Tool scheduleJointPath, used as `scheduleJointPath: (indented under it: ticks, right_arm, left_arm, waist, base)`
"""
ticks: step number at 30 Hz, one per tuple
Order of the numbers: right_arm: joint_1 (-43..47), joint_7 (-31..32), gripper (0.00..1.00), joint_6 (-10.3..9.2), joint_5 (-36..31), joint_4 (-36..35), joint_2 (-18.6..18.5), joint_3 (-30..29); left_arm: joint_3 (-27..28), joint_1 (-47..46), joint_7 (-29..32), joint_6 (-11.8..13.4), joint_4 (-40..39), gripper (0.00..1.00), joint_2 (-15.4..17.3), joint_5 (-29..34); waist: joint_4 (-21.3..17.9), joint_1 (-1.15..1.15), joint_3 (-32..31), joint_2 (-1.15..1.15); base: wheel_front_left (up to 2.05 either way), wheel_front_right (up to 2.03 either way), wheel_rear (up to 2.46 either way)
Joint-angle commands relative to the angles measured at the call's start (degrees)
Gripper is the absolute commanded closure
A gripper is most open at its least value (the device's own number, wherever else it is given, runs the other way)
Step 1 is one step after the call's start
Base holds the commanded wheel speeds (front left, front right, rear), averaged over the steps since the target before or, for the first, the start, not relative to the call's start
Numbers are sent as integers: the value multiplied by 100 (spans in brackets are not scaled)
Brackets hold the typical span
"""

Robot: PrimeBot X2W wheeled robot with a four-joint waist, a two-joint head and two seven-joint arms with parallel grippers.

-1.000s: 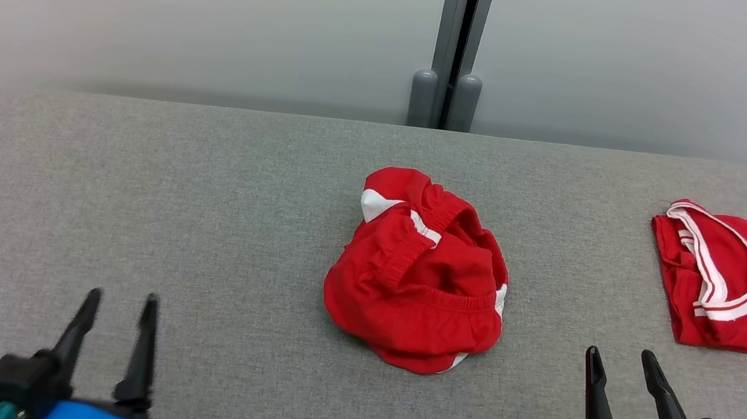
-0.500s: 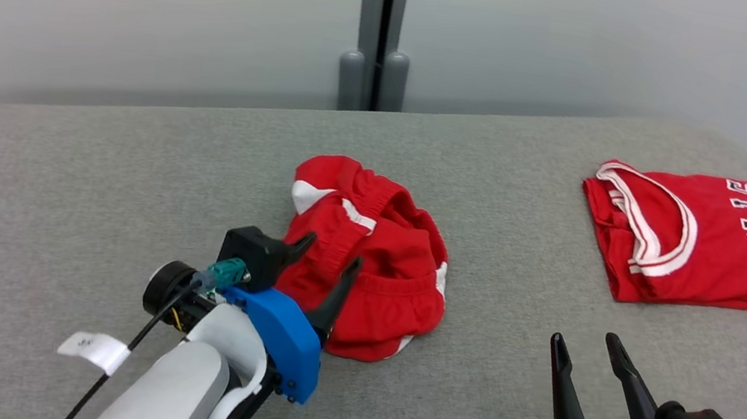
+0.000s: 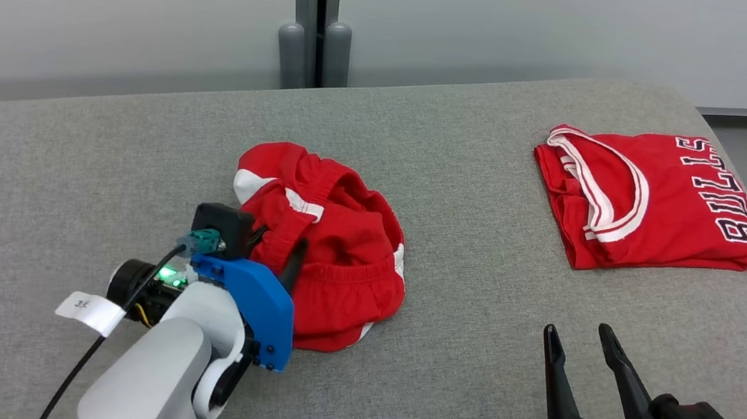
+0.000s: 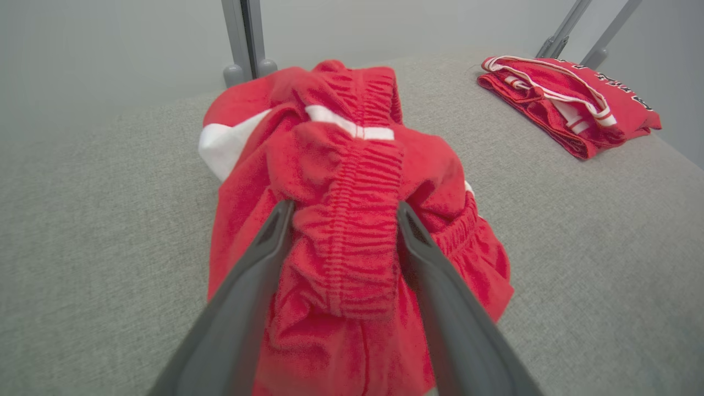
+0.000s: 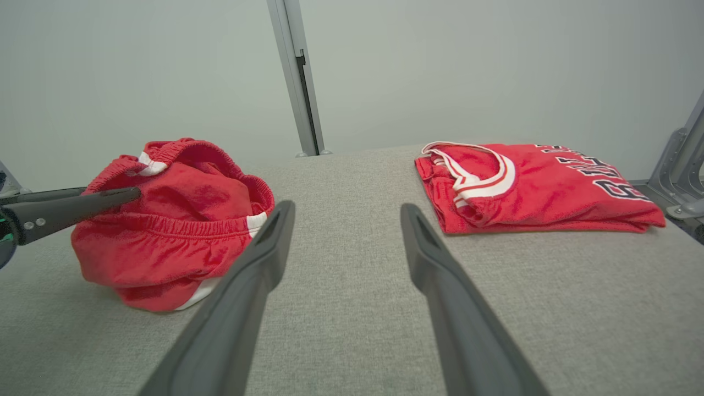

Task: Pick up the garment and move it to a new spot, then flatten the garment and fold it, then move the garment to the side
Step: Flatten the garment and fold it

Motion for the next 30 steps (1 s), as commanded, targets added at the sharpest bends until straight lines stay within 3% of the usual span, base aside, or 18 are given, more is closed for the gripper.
scheduleJointPath:
  ticks: [1,10,13,18,24,30]
  right_arm:
    - [-32,-33,0,1,57,13,-1,-15]
    - [-102,-71,0,1,94,6,-1,-25]
    - [-112,-80,0,1,96,21,-1,-28]
    - [-93,-65,0,1,52,14,-1,-67]
    - [-113,-44,0,1,52,1,0,-52]
    - [-173,-67,0,1,98,-1,0,-10]
  left_arm:
    - [56,-129,-93,13,-17,100,10,-45]
    - [-165,-901,-887,-425,-453,100,-134,-112]
    - [-389,-1299,-1187,-606,-865,100,-177,-480]
    - [-922,-1936,-1705,-678,-1843,100,-183,-1662]
    - [-1092,-2414,-2102,-507,-2521,100,-184,-2968]
    - [-850,-1964,-2192,79,-1753,100,-97,-3190]
  waist:
    - [-5,0,6,0]
    - [102,0,64,0]
    - [141,0,81,0]
    - [208,0,87,0]
    - [344,0,113,0]
    - [503,0,176,0]
  base:
    - [0,0,0]
    - [0,0,0]
    - [0,0,0]
    - [0,0,0]
    - [0,0,0]
    - [0,0,0]
